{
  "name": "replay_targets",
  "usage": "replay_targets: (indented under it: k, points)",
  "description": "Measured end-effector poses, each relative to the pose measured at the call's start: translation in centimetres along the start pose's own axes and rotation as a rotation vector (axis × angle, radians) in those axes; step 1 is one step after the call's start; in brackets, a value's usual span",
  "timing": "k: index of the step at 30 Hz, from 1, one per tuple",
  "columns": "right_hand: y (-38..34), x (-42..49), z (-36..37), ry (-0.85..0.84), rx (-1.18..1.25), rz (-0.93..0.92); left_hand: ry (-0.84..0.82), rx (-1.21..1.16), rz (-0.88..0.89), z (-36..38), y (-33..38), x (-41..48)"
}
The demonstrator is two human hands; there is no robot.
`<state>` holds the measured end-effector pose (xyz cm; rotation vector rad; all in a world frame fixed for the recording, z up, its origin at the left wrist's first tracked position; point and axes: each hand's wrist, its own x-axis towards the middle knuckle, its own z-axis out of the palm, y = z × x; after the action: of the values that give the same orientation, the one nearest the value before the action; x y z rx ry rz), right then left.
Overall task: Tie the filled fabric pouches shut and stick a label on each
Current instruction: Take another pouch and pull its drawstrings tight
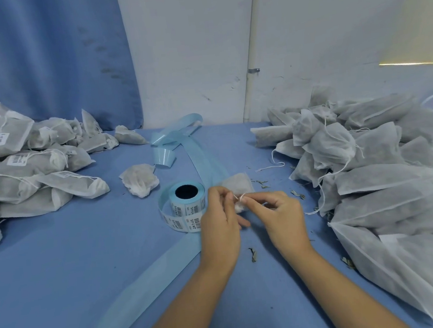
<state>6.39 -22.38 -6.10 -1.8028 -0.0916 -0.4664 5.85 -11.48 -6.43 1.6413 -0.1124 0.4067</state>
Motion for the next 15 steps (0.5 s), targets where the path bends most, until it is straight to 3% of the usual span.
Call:
replay_targets:
  k: [9, 15]
  points:
    - [-0.19, -0.51, 0.39, 0.043, -0.324, -0.203, -0.055, -0.103, 0.035, 0.03, 0.2, -0.33]
    - [-0.28, -0.45, 0.65, 0.015, -0.04, -0.004, -0.098, -0.219, -0.039, 0.18, -0.15, 0.05]
